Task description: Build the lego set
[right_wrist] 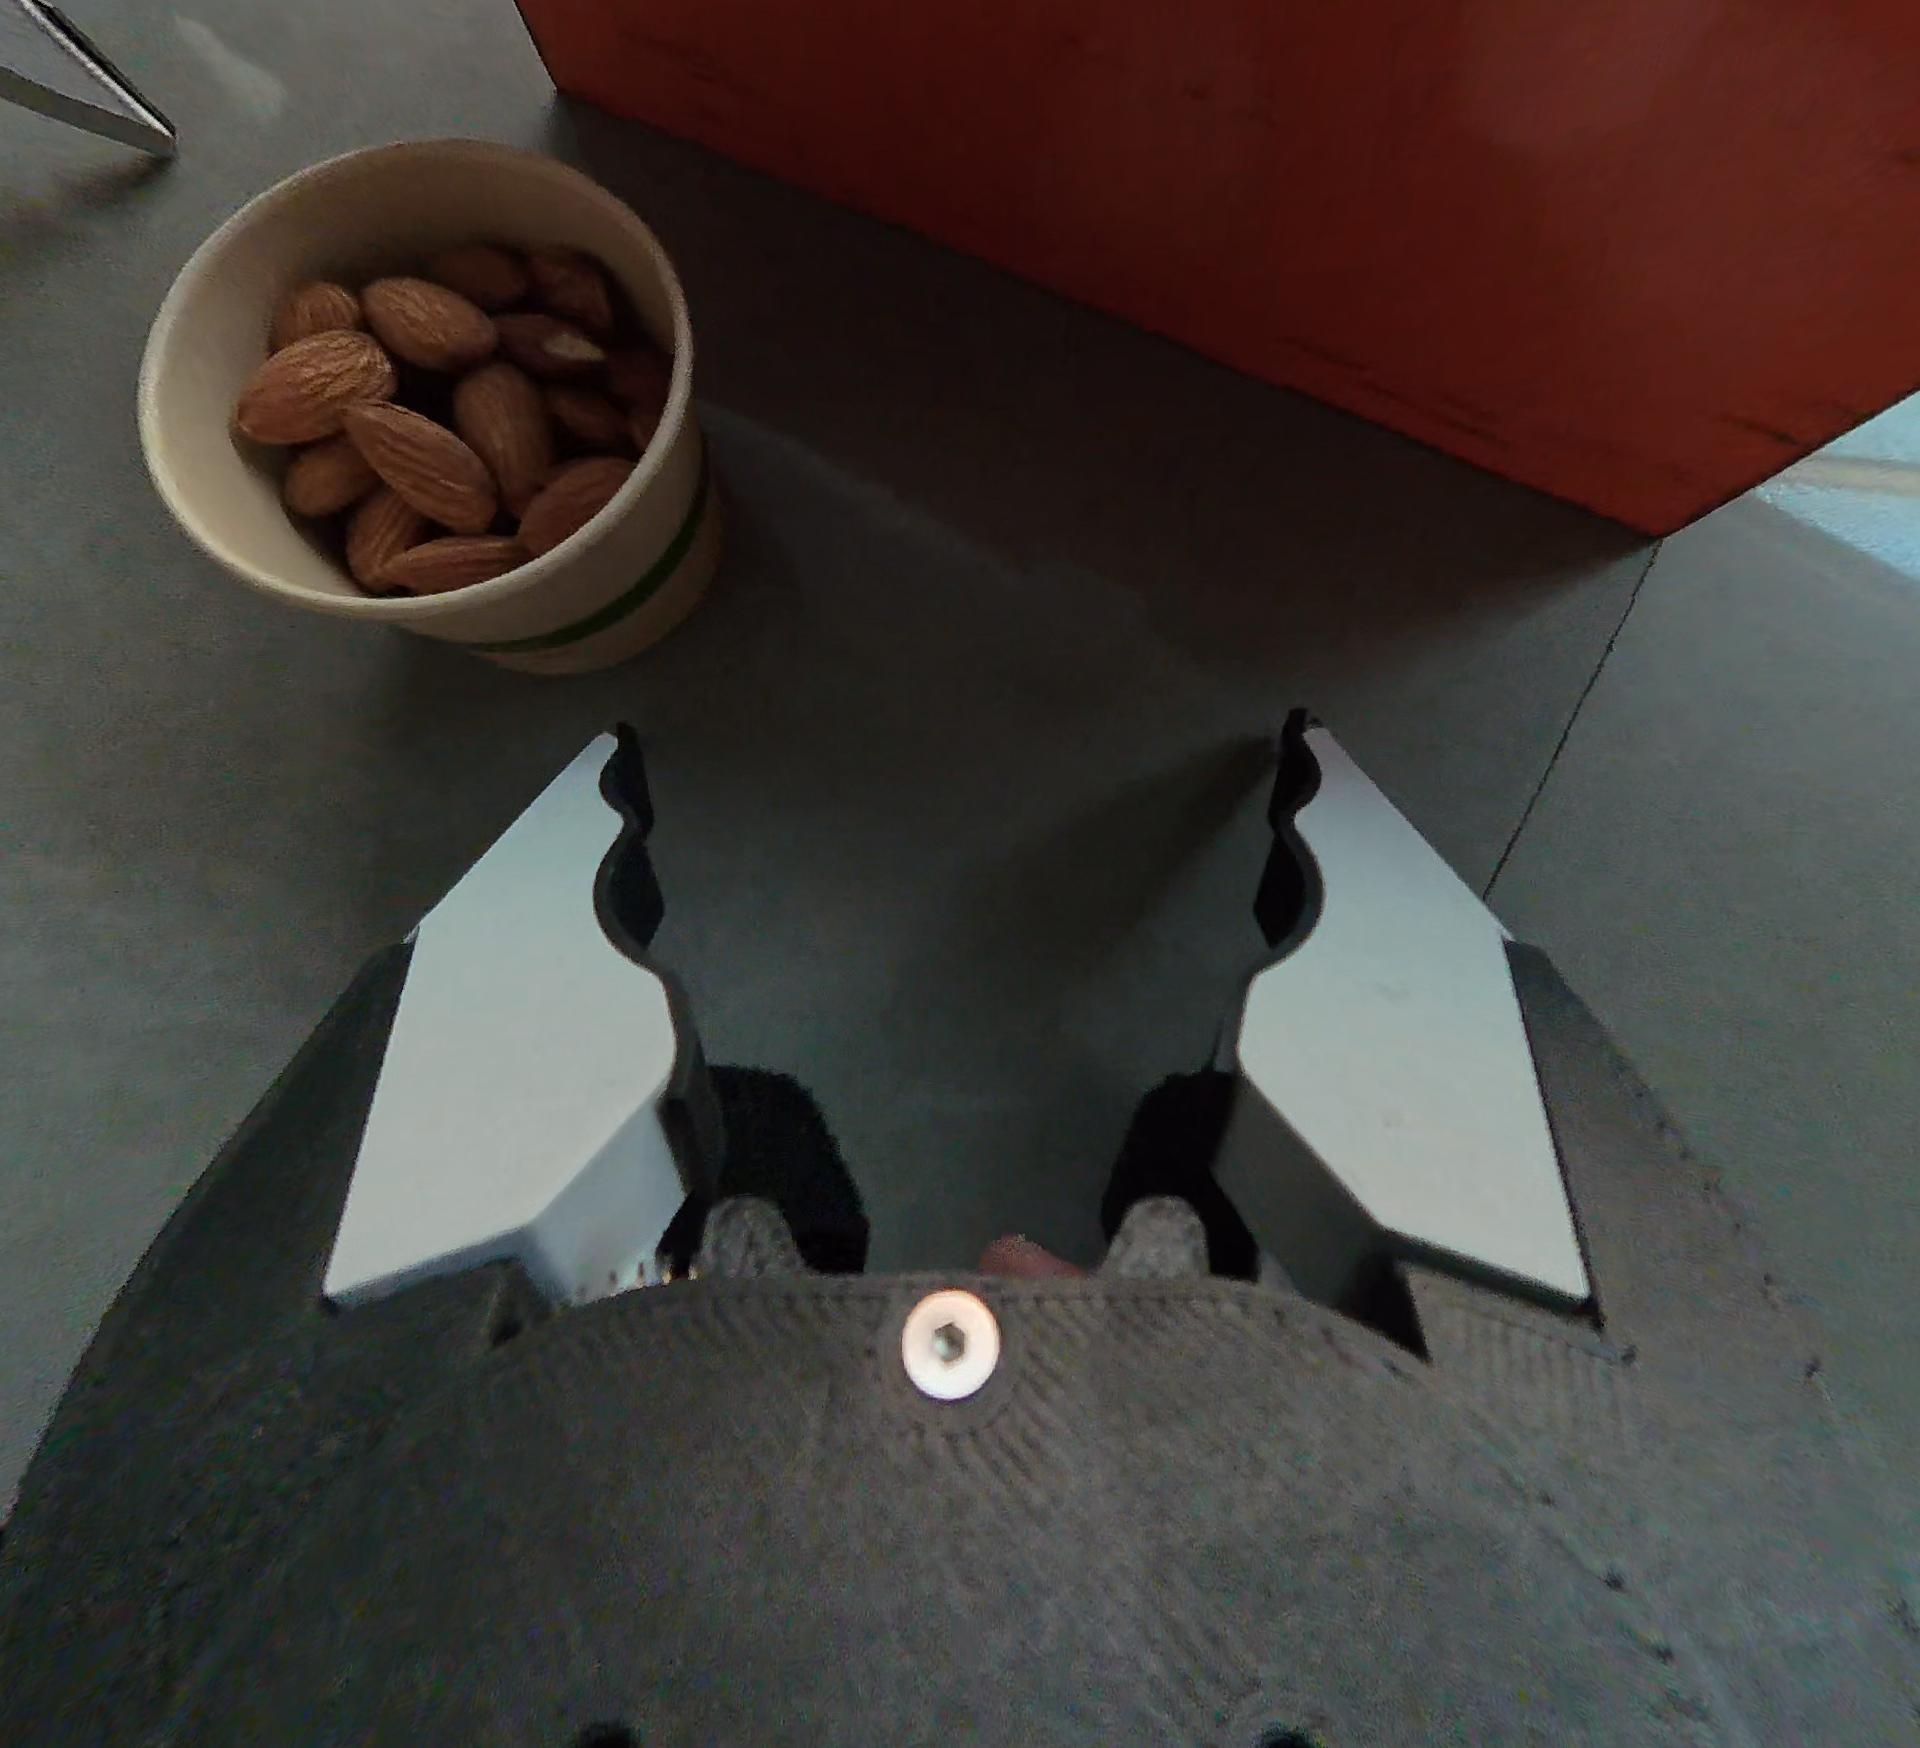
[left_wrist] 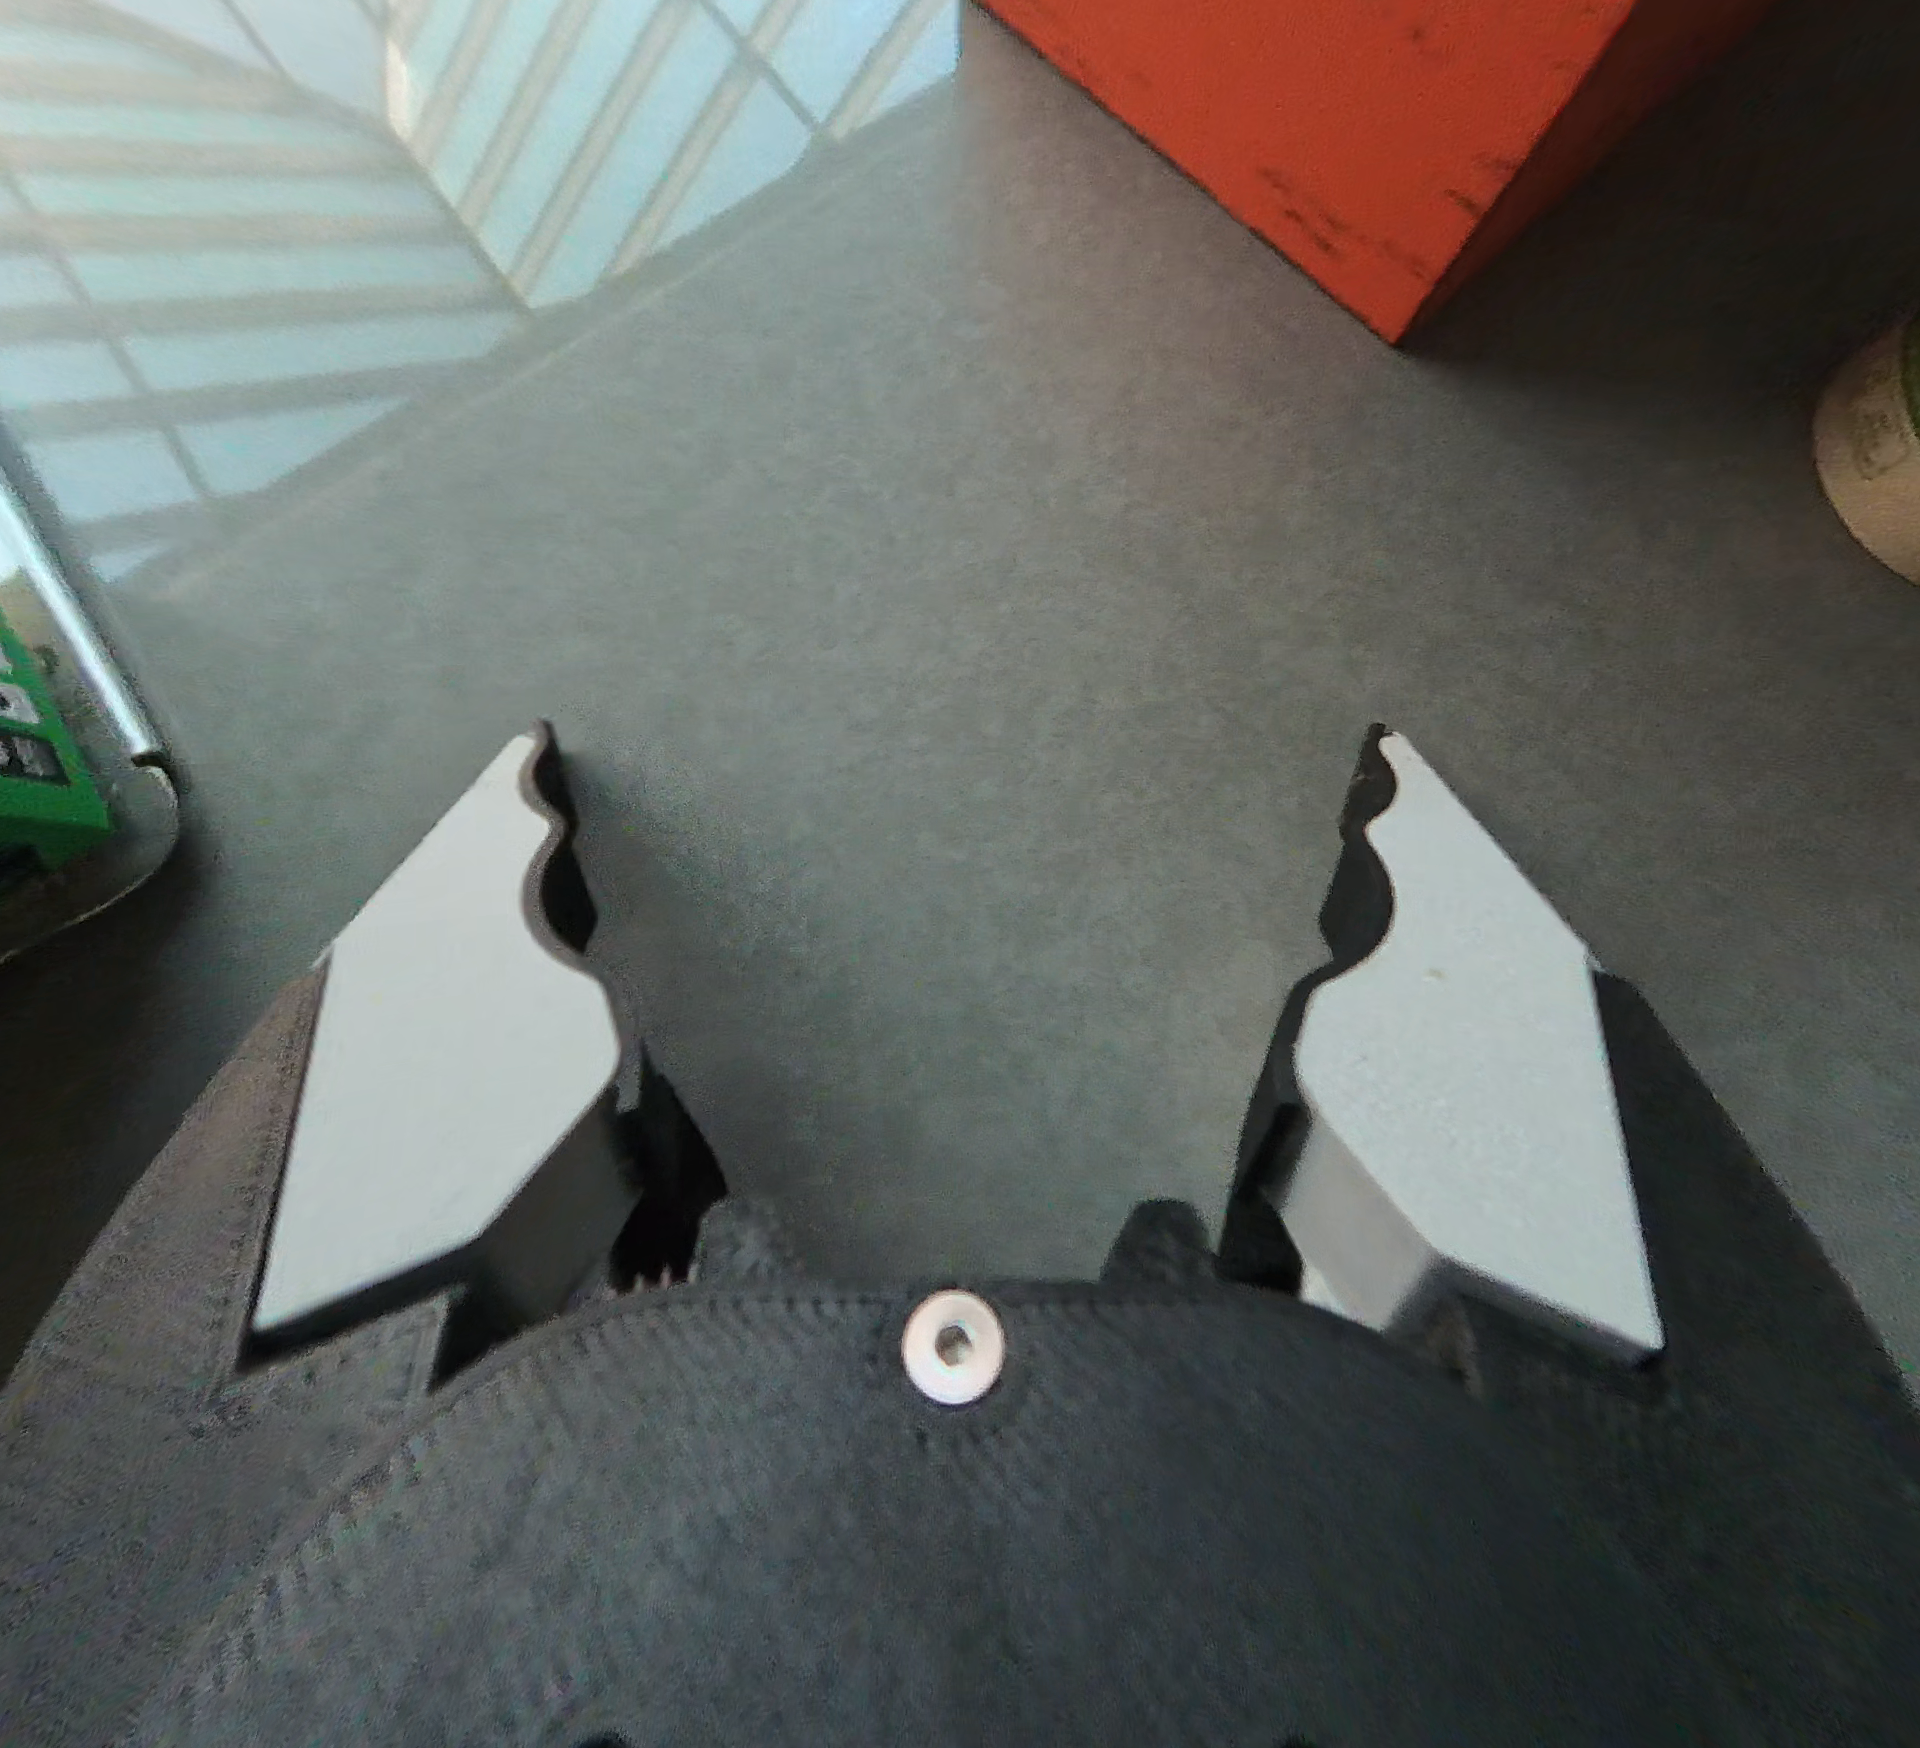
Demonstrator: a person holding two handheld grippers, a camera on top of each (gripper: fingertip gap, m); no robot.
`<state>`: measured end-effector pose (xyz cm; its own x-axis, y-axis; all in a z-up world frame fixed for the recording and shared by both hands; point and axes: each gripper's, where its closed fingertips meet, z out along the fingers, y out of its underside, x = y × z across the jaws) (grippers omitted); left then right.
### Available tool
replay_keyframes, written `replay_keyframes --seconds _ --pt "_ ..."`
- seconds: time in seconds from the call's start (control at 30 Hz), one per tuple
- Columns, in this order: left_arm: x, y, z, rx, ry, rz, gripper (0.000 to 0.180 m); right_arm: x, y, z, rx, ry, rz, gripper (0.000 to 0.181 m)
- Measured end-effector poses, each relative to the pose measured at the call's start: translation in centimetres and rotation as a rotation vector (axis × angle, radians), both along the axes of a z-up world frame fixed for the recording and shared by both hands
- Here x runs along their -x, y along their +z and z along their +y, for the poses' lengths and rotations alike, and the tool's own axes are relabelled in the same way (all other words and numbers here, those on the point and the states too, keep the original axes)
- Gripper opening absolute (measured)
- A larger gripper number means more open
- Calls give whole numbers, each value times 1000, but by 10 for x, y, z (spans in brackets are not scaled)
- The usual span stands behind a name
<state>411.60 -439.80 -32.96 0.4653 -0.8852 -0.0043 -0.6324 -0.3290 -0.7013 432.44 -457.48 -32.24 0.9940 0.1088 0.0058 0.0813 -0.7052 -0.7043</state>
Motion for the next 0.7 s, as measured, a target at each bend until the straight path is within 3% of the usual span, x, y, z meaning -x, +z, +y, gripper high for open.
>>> replay_keyframes --seconds 0.1,0.27,0.53,0.7 --pt "6 -3 8 14 64 18 157 -7 -2 0 15 -54 6 128" --pt "9 -3 6 12 69 19 157 -15 -6 5 39 -72 11 145" --pt "9 -4 6 12 69 18 157 -14 -4 1 26 -96 5 139" --pt "10 -4 7 12 68 18 157 -23 -6 4 35 -140 -14 154"
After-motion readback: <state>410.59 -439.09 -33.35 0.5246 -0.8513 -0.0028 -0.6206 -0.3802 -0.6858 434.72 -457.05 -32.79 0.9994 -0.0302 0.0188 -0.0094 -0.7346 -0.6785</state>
